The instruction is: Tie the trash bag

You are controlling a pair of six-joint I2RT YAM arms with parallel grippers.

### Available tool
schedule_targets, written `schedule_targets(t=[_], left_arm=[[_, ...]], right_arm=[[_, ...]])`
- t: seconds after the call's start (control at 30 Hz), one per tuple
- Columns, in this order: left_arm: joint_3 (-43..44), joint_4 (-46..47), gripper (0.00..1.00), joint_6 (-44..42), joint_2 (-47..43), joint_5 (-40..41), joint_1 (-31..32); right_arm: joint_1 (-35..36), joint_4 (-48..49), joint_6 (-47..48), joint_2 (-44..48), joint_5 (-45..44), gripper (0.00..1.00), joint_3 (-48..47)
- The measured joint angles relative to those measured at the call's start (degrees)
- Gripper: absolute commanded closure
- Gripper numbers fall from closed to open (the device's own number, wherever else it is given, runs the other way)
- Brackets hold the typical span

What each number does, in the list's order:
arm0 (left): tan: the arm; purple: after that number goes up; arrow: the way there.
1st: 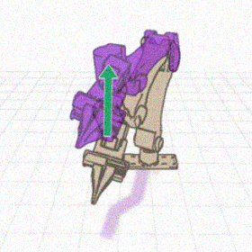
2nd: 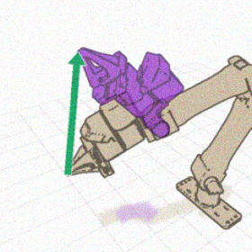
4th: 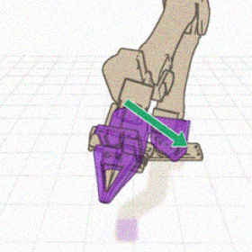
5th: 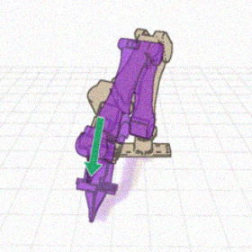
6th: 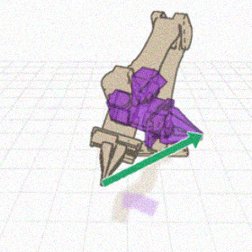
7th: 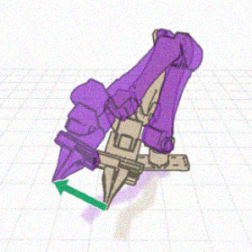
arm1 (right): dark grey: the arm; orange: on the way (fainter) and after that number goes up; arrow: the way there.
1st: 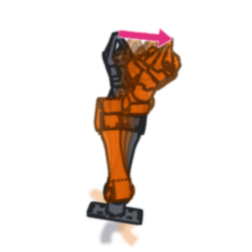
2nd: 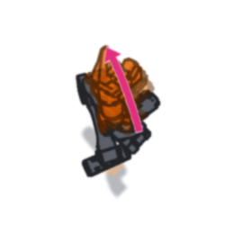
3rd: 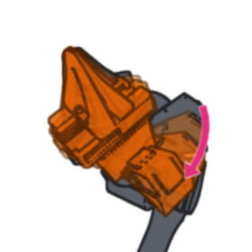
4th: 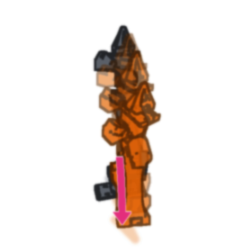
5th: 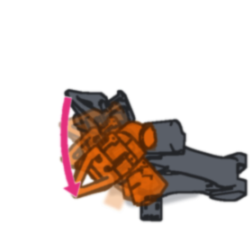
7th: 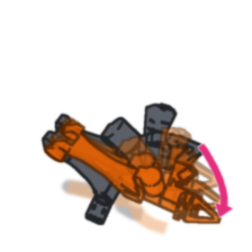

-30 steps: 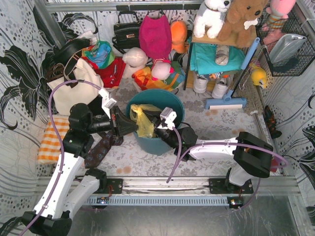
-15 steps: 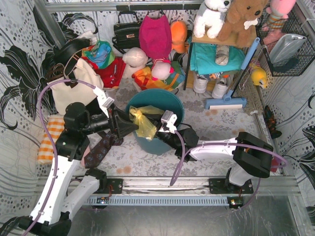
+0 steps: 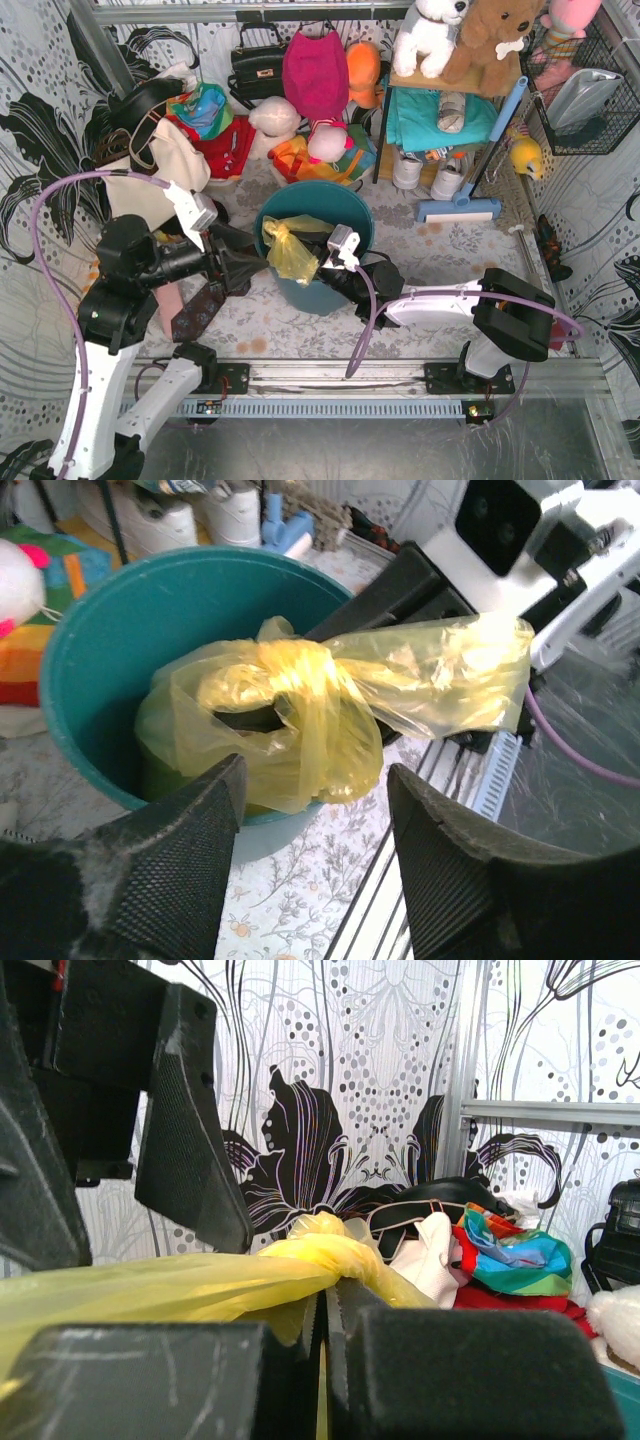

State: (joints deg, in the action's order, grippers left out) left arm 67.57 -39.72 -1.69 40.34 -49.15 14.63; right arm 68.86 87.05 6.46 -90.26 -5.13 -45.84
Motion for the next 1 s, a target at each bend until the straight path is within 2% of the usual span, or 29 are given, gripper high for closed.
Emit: schedule_targets(t=[0.1,0.2,0.23,0.27,0.47,0.57,0.7,0.87,1.0], left_arm=[[1.2,0.6,0.41,2.0,-0.6,3.5,0.0],[2.6,2.5,0.42,6.3,0.1,7.6,0.0],[3.1,3.0,0.45,8.1,0.7,8.7,0.0],[3.8,3.7,0.53,10.9,1.6,9.9,0.0],[5.9,3.3,0.6,30.0,7.6,17.1,0.0],[6.8,-0.8,0.56,38.4,9.4,22.9,0.0],[12.3,-5.9,0.61,45.9,9.1,29.7,0.0],[18.5,-7.4,0.64,52.7,8.1,31.6,0.0],[17.4,-7.6,0.65,56.9,8.0,31.6,0.4]], right_arm=[[0.0,0.0,0.0,0.0,0.0,1.0,0.0],[0.0,0.0,0.0,0.0,0.0,1.0,0.0],[0.0,0.0,0.0,0.0,0.0,1.0,0.0],[0.0,0.0,0.0,0.0,0.0,1.0,0.0],[0.0,0.0,0.0,0.0,0.0,1.0,0.0],[0.0,0.0,0.0,0.0,0.0,1.0,0.0],[0.0,0.0,-0.3,0.0,0.0,1.0,0.0],[0.0,-0.2,-0.7,0.0,0.0,1.0,-0.1],[0.0,-0.5,-0.7,0.0,0.0,1.0,-0.1]])
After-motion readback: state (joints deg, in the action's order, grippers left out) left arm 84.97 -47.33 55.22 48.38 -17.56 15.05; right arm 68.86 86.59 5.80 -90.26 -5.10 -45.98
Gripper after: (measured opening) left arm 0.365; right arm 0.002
